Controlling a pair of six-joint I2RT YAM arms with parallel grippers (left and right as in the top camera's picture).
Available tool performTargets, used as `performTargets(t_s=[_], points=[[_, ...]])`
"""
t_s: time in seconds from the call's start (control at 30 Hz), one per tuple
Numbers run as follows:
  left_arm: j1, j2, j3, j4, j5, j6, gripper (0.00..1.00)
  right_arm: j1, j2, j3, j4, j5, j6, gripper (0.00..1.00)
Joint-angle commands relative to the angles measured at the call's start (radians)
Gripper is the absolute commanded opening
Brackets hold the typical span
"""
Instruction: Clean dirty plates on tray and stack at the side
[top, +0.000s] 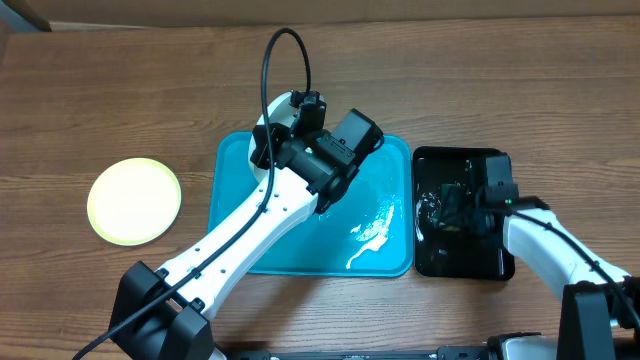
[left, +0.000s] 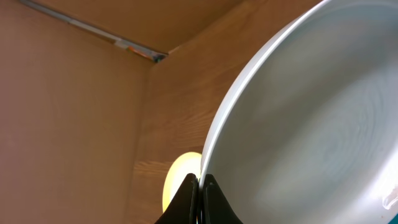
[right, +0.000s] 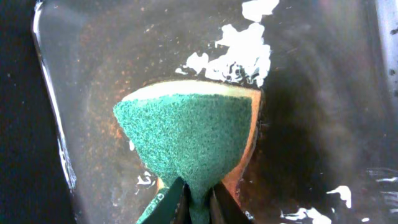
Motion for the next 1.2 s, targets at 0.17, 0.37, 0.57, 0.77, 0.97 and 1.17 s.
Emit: performTargets(t_s=[0.17, 0.37, 0.57, 0.77, 0.97, 1.17], points=[[-0.009, -0.035, 0.016, -0.021, -0.056, -0.025, 0.04, 0.002, 0.018, -0.024, -0.026, -0.096, 0.005, 0.04], [-0.008, -0.035, 0.016, -0.024, -0.034, -0.025, 0.04, 0.001, 0.006, 0.129, -0.085, -0.251, -0.005, 0.04], [-0.008, -0.035, 0.016, -0.025, -0.034, -0.025, 0.04, -0.027, 0.004, 0.226, -0.121, -0.315, 0.101, 0.04], [-0.008, -0.035, 0.016, -0.024, -0.031, -0.025, 0.04, -0.056, 0.013, 0.169, -0.099, -0.314, 0.126, 0.04], [-0.008, -0.035, 0.016, -0.024, -0.030, -0.025, 0.04, -0.088, 0.035, 0.056, -0.021, -0.314, 0.137, 0.04], [-0.008, -0.035, 0.016, -0.024, -0.011, -0.025, 0.04, -0.153, 0.064, -0.040, -0.016, -0.237, 0.245, 0.04]])
